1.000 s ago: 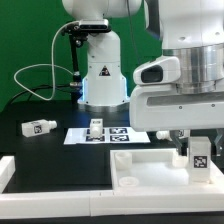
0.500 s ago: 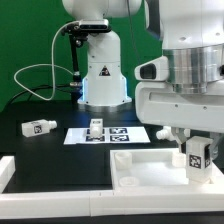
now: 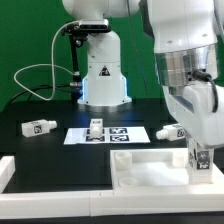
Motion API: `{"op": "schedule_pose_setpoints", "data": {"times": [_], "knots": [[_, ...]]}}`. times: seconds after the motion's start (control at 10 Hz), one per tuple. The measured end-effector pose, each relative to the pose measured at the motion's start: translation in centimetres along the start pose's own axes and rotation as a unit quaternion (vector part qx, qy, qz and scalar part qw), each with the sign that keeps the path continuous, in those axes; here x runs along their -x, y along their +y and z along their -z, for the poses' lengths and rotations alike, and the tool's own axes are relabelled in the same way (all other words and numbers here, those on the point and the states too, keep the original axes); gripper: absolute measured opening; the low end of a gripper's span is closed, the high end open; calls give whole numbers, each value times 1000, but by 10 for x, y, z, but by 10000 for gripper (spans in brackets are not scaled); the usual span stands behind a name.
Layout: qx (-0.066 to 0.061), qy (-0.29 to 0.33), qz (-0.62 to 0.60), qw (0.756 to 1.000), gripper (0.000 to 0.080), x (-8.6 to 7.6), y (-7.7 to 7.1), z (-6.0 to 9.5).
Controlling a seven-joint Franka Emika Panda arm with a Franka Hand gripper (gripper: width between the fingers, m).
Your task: Assemble one leg
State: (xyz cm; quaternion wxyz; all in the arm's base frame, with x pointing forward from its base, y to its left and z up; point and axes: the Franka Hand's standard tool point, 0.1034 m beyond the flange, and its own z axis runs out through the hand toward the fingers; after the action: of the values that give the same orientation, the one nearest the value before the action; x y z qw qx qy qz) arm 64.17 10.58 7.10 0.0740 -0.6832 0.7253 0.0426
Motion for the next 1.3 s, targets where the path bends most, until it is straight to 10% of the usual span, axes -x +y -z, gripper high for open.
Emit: {"op": "schedule_pose_setpoints", "data": {"times": [0.1, 0.3, 0.6, 0.8, 1.0, 1.1, 1.3], "knots": [[0, 2, 47, 999, 284, 0, 0, 0], [29, 12, 232, 972, 566, 7, 3, 3], [33, 6, 381, 924, 645, 10, 4, 1], [37, 9, 474, 879, 649, 8, 4, 1], [41, 30, 646, 762, 649, 9, 0, 1], [41, 30, 637, 770, 649, 9, 0, 1], [40, 31, 628, 777, 362, 8, 0, 1]]}}
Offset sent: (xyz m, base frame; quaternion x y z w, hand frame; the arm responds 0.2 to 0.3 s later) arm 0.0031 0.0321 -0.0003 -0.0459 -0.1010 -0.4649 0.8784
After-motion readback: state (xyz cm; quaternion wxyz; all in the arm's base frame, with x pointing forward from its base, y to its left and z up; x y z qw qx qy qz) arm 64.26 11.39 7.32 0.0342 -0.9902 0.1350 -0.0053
